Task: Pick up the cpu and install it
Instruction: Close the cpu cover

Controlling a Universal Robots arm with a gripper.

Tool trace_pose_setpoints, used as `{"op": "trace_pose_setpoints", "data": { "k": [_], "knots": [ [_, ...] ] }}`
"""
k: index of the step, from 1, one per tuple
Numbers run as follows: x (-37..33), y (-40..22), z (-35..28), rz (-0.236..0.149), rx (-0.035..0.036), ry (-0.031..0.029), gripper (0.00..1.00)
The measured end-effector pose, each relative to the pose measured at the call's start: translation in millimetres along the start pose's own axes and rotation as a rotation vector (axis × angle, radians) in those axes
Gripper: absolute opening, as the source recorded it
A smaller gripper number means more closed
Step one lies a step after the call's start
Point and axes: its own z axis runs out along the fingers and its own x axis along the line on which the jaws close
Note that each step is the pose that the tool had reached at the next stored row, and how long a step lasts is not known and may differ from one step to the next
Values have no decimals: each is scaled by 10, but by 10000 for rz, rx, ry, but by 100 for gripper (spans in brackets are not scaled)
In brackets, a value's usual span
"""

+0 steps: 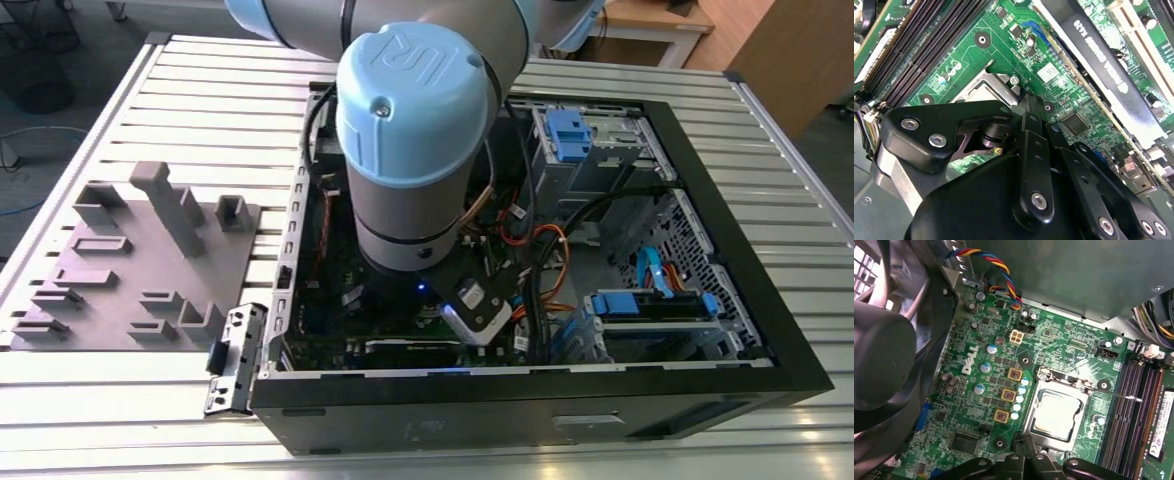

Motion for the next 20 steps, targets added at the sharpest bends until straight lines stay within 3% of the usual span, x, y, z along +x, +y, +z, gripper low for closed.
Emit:
{"op": "trace_pose_setpoints", "data": {
  "k": [7, 13, 20],
  "knots": [
    [-122, -8, 7, 7, -22, 75, 11],
    [-244, 61, 19, 10, -30, 114, 11],
    [-263, 69, 15, 12, -21, 135, 11]
  ]
}}
